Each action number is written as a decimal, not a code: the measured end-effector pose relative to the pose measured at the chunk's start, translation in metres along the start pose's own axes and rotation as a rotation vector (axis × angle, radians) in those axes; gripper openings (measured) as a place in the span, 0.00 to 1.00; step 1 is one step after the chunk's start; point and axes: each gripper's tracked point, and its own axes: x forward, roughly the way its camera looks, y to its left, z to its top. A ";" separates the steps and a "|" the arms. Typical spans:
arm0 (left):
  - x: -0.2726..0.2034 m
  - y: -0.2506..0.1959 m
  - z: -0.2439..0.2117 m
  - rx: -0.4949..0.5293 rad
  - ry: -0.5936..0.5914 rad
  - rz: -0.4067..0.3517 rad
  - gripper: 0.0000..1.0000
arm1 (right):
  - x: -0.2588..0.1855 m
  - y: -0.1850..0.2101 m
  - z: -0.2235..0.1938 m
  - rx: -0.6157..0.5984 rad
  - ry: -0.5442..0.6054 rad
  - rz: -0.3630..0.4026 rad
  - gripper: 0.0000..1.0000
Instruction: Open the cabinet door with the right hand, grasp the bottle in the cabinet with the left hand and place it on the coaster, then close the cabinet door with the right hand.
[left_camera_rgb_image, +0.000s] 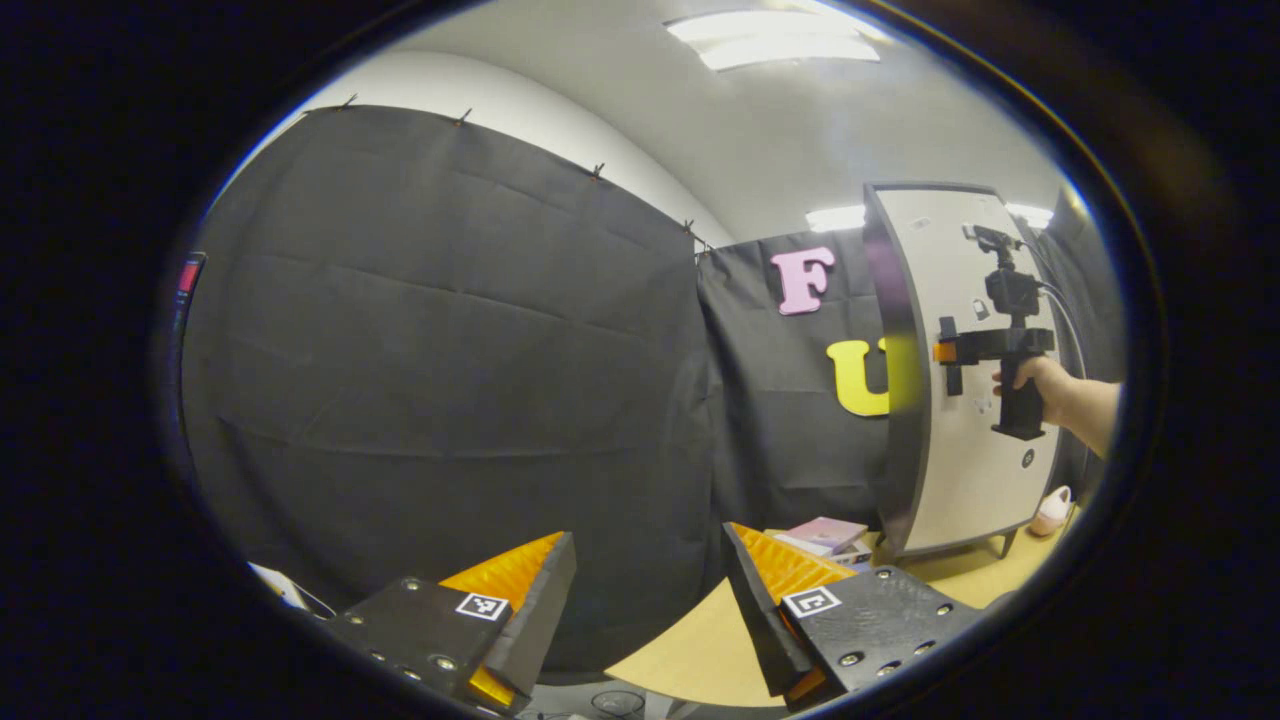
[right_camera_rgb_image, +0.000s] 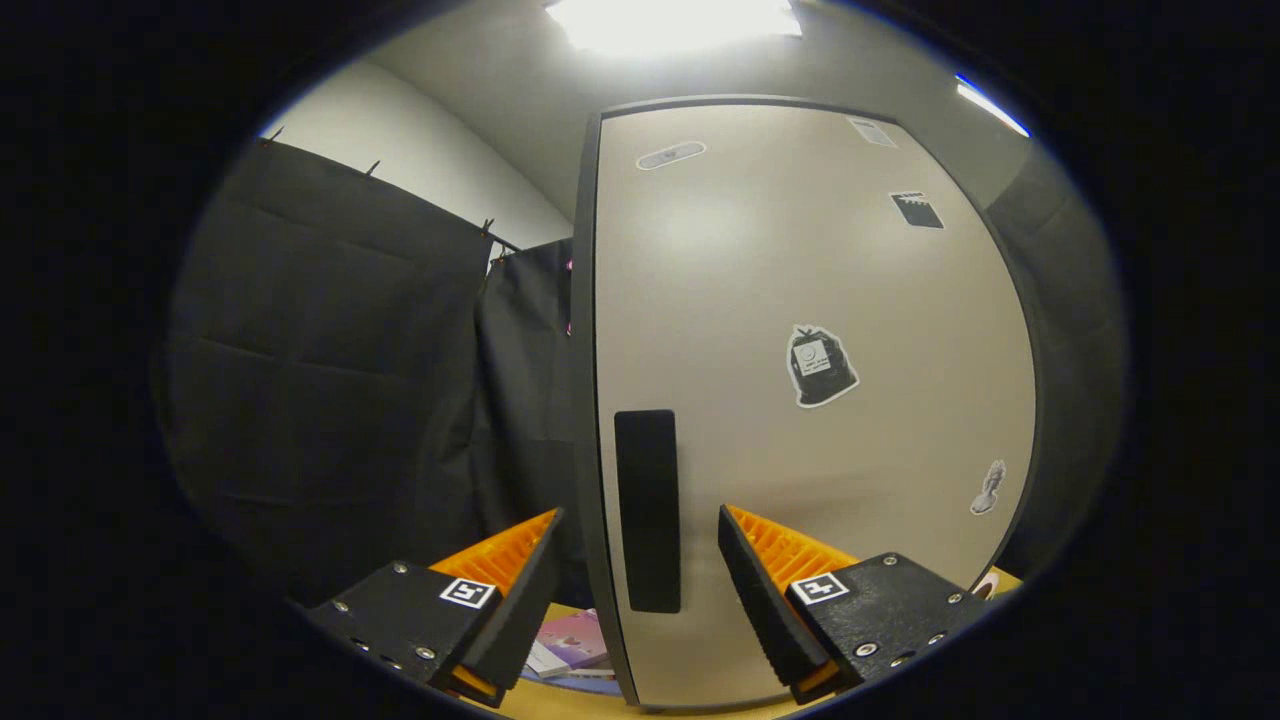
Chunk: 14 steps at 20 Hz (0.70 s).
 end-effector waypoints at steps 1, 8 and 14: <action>-0.002 0.002 0.000 0.003 -0.003 0.002 0.87 | 0.005 0.001 -0.003 -0.006 0.012 -0.008 0.90; -0.003 -0.003 0.008 0.007 -0.021 -0.037 0.83 | 0.009 -0.005 -0.012 0.004 0.066 -0.067 0.43; 0.006 -0.046 0.015 -0.014 -0.039 -0.136 0.88 | 0.006 -0.003 -0.013 0.003 0.080 0.003 0.22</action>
